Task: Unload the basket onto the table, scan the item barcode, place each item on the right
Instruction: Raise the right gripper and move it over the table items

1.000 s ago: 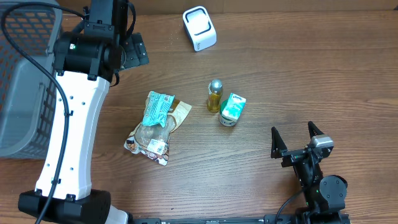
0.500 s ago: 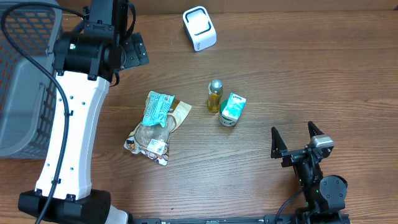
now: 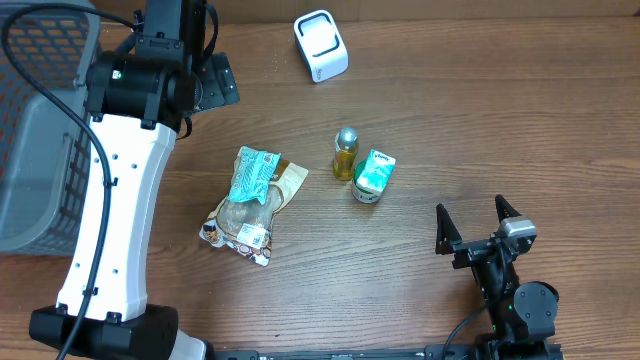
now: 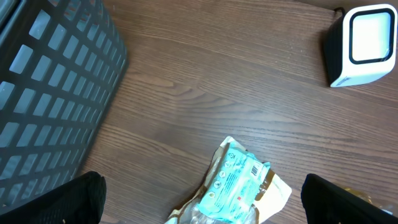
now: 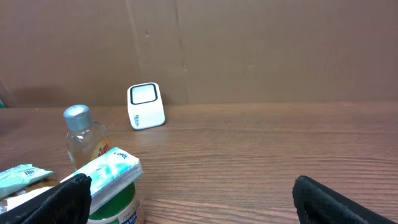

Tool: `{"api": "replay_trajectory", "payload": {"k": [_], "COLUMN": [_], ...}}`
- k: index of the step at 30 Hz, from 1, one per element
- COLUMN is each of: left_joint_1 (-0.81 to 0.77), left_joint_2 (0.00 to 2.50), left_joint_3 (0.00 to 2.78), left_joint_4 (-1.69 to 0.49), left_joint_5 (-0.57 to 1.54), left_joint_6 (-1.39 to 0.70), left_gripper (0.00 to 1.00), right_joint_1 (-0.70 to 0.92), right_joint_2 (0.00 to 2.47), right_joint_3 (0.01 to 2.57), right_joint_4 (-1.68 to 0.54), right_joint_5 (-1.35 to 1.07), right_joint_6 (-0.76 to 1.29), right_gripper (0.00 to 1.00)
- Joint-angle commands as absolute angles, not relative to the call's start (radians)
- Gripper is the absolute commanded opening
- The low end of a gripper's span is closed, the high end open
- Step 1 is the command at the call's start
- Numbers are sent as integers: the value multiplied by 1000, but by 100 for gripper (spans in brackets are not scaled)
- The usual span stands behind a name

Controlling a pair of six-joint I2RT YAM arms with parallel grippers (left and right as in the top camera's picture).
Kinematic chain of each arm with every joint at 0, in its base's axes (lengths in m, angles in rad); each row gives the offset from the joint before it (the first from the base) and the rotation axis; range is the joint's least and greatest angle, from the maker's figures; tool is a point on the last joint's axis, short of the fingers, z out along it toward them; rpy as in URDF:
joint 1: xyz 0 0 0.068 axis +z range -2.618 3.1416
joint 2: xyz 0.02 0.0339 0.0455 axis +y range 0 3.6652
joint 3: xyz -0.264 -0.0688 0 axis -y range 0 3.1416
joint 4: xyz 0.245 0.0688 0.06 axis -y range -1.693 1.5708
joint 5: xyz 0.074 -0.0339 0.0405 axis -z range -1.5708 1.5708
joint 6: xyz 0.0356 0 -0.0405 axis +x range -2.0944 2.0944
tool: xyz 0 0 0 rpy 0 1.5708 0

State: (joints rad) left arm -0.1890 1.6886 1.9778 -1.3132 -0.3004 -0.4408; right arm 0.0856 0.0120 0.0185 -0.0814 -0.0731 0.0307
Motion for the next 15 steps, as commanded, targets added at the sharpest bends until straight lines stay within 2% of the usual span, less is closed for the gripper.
{"api": "replay_trajectory", "payload": {"k": [1,8,15], "left_joint_1": [-190,-190,-190], "left_joint_2": [1666,1666,1666], "left_joint_3": [1998,1998,1998], "left_joint_4": [-1312,-1312,-1312], "left_joint_5": [-316,-316,-316], "left_joint_6": [-426,-426,-426], "left_gripper": [100,100,100], "right_joint_1": [83,83,83], "right_joint_2": [3,3,3], "right_joint_3": [8,20,147], "right_joint_4": [-65,-25,-50], "right_joint_5": [-68,-136,-136], "right_joint_6": [38,103,187], "right_gripper": [100,100,100]}}
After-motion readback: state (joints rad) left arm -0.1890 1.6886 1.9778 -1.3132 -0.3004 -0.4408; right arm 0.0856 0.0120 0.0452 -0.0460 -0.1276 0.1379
